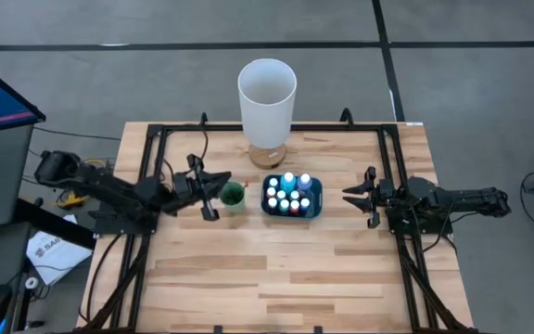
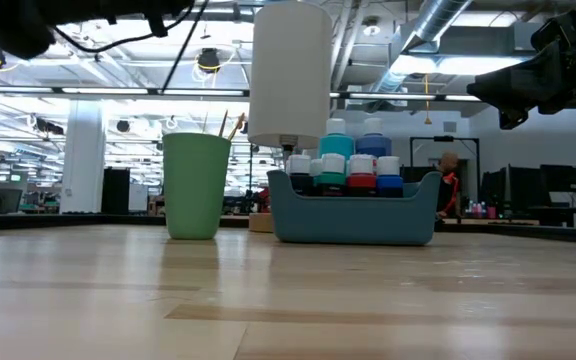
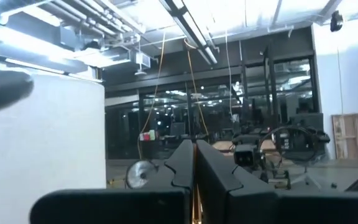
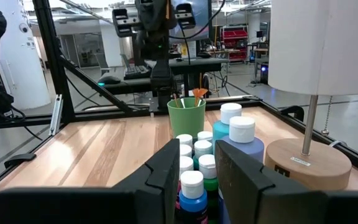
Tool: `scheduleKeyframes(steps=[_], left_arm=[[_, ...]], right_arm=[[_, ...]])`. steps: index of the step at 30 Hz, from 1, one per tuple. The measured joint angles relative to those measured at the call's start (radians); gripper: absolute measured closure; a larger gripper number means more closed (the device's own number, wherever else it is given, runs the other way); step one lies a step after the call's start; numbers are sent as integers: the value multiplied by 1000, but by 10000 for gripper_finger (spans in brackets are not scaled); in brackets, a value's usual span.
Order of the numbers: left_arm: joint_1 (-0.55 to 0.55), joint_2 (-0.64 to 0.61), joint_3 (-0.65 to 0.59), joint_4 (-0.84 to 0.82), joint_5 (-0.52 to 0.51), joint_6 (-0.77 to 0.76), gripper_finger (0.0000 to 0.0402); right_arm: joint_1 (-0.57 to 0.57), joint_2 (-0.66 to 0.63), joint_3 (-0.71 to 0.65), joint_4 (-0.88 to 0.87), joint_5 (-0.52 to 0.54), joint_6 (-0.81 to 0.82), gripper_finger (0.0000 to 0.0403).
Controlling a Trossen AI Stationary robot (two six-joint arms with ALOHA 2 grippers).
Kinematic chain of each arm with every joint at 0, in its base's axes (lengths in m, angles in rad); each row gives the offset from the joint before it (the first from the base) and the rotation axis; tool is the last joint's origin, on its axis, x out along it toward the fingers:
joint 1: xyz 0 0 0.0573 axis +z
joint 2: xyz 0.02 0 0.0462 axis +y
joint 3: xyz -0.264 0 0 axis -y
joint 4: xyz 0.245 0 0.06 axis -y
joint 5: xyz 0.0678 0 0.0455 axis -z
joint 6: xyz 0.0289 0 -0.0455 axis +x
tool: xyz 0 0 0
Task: Pick & Place Paint Supplies
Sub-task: Put the gold paintbrush into the green cup
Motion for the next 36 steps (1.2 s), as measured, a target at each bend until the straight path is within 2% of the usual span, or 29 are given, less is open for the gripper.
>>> scheduleKeyframes(steps=[11,24,31,36], left_arm=[[122,138,0,61,108,-44,401],[175,333,0,115,116,-89,401],[176,374,1,119,116,-94,400],[172,376,1,118,108,-94,384]], right_arm=[[0,0,0,0,0,0,305],[0,0,0,0,0,0,305],[0,0,0,0,0,0,305],[0,0,0,0,0,0,305]])
